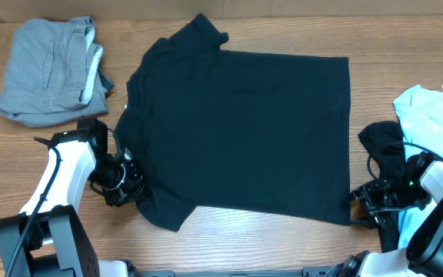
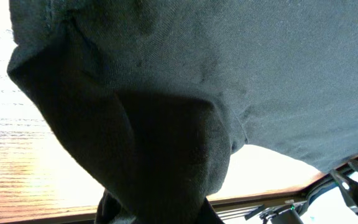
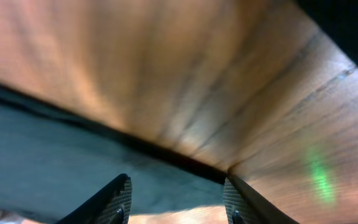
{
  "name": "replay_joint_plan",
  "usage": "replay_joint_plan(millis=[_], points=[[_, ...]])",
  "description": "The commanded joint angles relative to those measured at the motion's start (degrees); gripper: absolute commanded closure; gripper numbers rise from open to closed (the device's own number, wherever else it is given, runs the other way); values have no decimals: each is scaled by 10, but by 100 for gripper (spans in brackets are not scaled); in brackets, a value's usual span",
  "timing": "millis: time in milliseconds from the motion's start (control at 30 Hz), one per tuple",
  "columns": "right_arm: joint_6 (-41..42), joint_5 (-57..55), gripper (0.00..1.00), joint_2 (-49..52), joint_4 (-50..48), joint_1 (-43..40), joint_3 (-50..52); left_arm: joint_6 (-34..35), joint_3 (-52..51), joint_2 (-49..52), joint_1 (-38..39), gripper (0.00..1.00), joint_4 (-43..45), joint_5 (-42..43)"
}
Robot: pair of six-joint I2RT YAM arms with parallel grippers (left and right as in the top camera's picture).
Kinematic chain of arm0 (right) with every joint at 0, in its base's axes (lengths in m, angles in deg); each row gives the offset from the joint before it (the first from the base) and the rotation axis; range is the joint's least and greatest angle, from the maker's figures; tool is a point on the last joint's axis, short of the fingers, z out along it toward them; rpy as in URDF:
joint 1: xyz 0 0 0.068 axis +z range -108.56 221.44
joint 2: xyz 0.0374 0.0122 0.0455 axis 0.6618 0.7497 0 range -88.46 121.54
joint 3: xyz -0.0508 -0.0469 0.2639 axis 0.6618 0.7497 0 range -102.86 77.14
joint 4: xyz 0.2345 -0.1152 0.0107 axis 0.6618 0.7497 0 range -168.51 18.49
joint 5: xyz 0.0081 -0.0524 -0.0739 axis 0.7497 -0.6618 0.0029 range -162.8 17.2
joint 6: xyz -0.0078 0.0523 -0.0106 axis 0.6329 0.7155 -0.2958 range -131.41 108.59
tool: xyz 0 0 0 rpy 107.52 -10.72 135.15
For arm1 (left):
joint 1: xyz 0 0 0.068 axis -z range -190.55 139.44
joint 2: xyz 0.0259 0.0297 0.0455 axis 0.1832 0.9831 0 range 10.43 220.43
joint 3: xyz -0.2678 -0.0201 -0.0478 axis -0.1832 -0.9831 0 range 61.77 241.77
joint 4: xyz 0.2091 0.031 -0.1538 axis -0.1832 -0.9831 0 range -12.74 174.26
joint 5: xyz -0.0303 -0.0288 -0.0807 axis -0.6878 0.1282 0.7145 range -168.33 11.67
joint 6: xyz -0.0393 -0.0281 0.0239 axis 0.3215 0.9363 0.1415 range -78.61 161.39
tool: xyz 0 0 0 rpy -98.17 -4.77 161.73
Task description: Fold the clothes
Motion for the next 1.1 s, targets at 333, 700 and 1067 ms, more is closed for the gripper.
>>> replay_joint_plan(millis=[333, 700, 1067], points=[[-50, 23, 90, -11, -40, -1, 19, -30, 12, -7, 4, 90, -9, 8], [-81, 8, 96, -74, 85, -1, -75, -104, 58, -8, 3, 96, -51, 54], [-74, 92, 96, -104, 33, 41, -84, -116, 139, -31, 3, 95, -51, -26]])
